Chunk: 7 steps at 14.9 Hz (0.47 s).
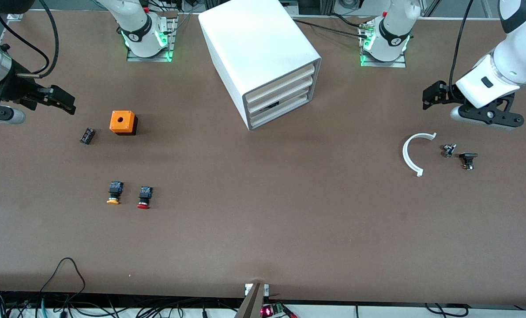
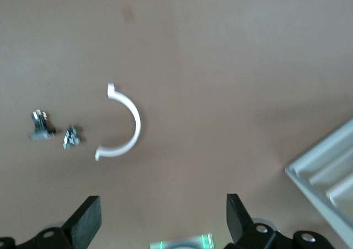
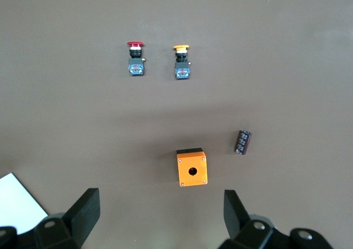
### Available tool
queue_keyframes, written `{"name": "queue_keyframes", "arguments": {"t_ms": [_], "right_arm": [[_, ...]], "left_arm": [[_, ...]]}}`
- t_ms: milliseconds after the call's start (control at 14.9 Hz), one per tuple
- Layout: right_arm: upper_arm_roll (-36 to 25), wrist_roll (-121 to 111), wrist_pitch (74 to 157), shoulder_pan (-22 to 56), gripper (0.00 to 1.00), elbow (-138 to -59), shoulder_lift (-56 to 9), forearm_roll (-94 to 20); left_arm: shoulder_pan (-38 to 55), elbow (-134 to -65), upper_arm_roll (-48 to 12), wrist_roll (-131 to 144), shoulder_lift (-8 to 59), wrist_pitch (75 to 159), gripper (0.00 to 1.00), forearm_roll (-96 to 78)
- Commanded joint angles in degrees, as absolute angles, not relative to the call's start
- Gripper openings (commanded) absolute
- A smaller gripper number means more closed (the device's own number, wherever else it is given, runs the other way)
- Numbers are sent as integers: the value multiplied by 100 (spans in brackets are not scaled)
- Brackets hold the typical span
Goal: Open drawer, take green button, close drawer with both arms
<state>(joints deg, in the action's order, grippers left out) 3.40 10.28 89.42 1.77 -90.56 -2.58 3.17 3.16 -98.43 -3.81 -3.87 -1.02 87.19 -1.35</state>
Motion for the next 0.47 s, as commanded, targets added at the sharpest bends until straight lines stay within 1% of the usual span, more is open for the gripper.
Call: {"name": "queue_keyframes", "arguments": {"t_ms": [0,134,402], "right_arm": [[343,958,9044,211,99,-9105,-368,343],[343,967,9219,255,99,-9105,-535,334],[343,1037,9597,448,99,-9079,-852,334]], "left_arm": [[439,-9738,-518,-378,-18,8027,100,-403],[509,-9764,-527,-404,96,7779,100,-868],[484,-9870,-527,-851,570,7831,100,-2062]]}}
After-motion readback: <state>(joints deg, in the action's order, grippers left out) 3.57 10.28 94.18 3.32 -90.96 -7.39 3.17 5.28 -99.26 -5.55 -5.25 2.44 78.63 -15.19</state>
